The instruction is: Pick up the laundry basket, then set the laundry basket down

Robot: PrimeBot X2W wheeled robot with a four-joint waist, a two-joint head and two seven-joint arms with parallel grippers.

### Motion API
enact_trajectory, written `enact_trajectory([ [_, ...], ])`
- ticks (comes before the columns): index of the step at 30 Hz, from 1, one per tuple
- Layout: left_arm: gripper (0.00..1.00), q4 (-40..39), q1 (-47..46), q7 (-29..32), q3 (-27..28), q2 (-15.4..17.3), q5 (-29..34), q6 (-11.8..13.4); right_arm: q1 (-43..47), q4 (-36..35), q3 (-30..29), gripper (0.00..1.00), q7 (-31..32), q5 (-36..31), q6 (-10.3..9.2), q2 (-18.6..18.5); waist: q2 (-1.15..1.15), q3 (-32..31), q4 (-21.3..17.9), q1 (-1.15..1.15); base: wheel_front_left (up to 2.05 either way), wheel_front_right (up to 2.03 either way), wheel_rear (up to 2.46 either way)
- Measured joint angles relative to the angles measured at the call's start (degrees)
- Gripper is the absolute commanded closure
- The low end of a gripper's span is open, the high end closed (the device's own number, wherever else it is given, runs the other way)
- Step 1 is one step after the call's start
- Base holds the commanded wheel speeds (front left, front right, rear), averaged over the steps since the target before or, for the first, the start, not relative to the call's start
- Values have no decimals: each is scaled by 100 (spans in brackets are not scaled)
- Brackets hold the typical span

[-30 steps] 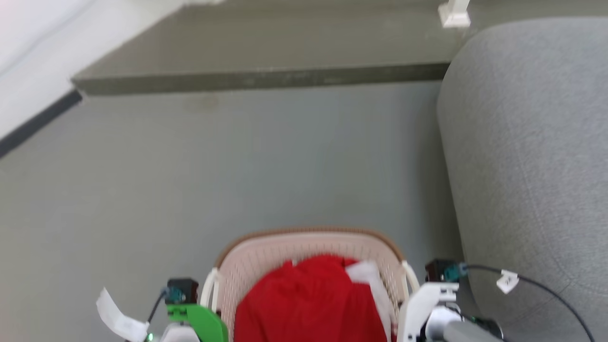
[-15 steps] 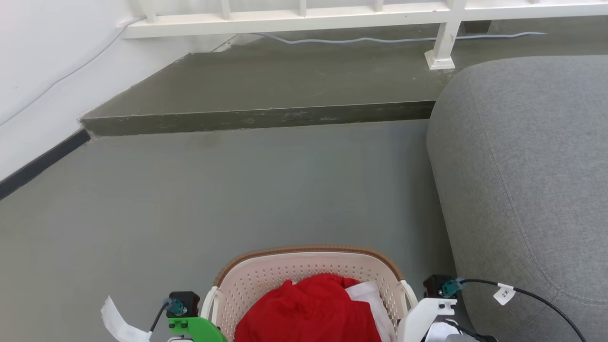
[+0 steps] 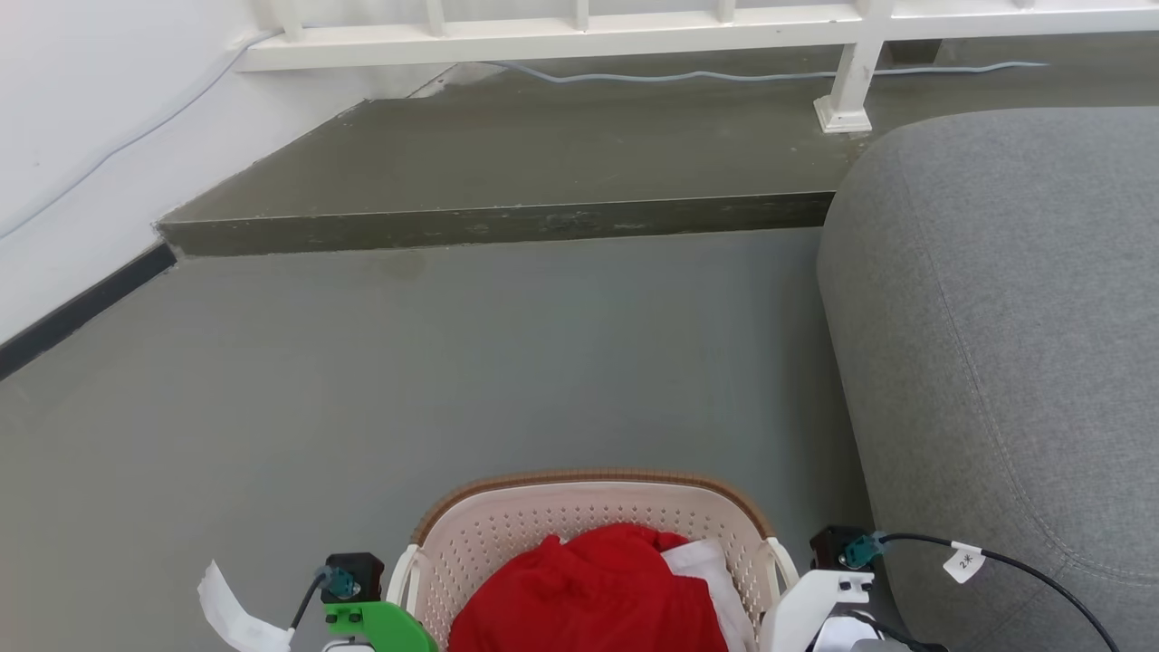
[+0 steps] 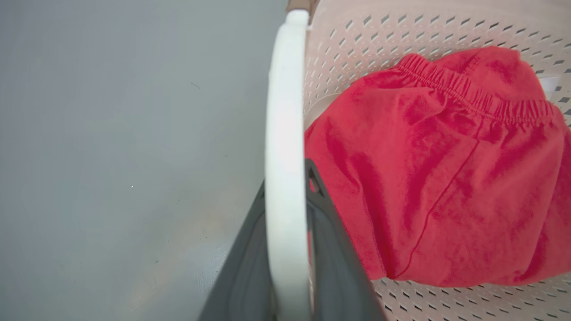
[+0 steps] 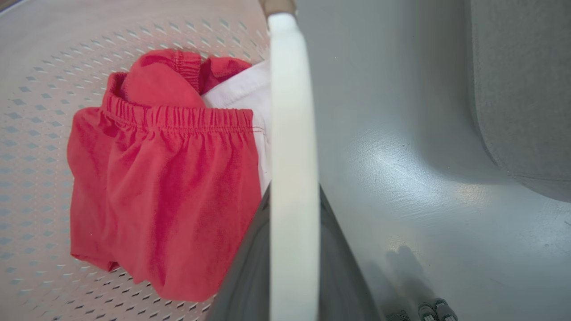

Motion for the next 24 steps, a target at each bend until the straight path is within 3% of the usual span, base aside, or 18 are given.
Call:
enact_trajectory([
  [24,100,-138,2,36,-176,38,-132,178,-54,59,219,100,-82,209,-7,-10,0,161,18,0,0,0,0],
])
